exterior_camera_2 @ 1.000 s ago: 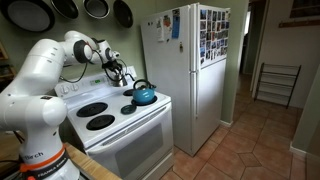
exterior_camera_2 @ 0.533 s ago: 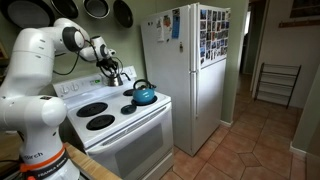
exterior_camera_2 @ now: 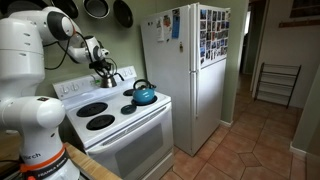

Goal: Move the stove top kettle from the rear right stove plate to the rear left stove plate

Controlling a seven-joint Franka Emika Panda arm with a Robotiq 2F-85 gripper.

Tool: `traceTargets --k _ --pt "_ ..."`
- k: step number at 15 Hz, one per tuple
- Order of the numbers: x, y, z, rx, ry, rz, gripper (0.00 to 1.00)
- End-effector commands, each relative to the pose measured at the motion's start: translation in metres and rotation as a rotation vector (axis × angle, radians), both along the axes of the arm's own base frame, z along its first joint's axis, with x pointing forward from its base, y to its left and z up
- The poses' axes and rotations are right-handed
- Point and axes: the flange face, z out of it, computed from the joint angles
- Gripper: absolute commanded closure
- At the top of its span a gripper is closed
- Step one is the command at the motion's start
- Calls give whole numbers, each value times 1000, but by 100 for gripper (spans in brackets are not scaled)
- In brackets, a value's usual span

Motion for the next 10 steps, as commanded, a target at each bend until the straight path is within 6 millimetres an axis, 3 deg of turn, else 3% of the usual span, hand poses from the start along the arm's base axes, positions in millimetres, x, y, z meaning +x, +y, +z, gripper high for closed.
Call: traceTargets --k 1,5,6,10 --pt "-49 -29 1 39 -23 38 86" --pt "-72 -43 -10 93 -42 74 86" --pt "-56 -28 -19 74 -3 68 61" --pt "-66 -37 -22 80 -10 76 61"
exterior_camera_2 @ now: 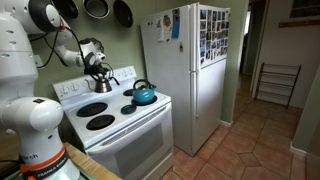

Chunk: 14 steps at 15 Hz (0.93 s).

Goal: Move the stove top kettle from the rear right stove plate to the rear left stove plate

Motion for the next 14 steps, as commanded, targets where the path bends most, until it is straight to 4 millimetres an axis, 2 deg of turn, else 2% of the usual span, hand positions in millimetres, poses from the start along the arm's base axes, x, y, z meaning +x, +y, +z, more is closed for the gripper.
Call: traceTargets --k 1,4,5,8,14 --pt "0 0 0 0 -1 -1 61" --pt "0 0 1 0 -1 -1 61" --pt "0 0 1 0 -1 -1 86" --pt "-4 16 -14 -28 20 39 86" --pt "-28 53 -40 -62 21 133 86"
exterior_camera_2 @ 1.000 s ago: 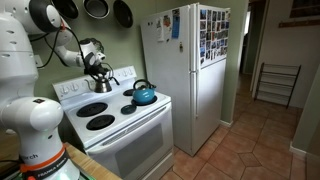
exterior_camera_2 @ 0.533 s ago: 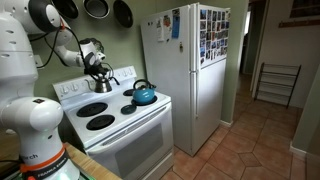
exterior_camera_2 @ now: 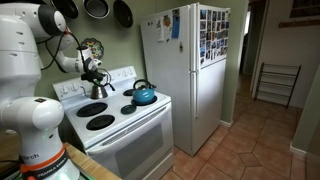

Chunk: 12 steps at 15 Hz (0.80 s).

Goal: Move the stove top kettle from the rear right stove plate to the rear left stove plate

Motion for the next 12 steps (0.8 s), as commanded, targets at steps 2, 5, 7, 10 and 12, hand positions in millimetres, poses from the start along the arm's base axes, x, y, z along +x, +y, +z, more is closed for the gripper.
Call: traceTargets --k 2,5,7,10,12 --pt "-15 24 -1 -10 -16 46 86" --pt "-25 30 -4 -35 -23 79 86" --pt "-30 33 -6 -45 -28 92 86" --pt "-37 37 -8 -51 -31 102 86" --pt "-42 40 -12 -52 -18 101 86"
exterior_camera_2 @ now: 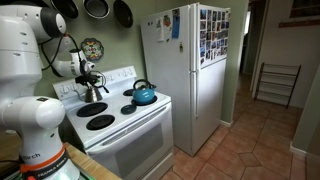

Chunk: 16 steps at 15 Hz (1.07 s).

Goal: Move the stove top kettle from the rear right stove plate to the rear left stove plate

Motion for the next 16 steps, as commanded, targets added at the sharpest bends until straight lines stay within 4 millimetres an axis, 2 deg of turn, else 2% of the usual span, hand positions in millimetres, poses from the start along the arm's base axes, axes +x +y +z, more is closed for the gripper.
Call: traceTargets --k 1,9,16 --pt "-10 3 2 -3 1 -13 86" --pt "-19 -2 -17 -32 35 -43 86" --pt "-21 2 -28 -43 34 -49 86"
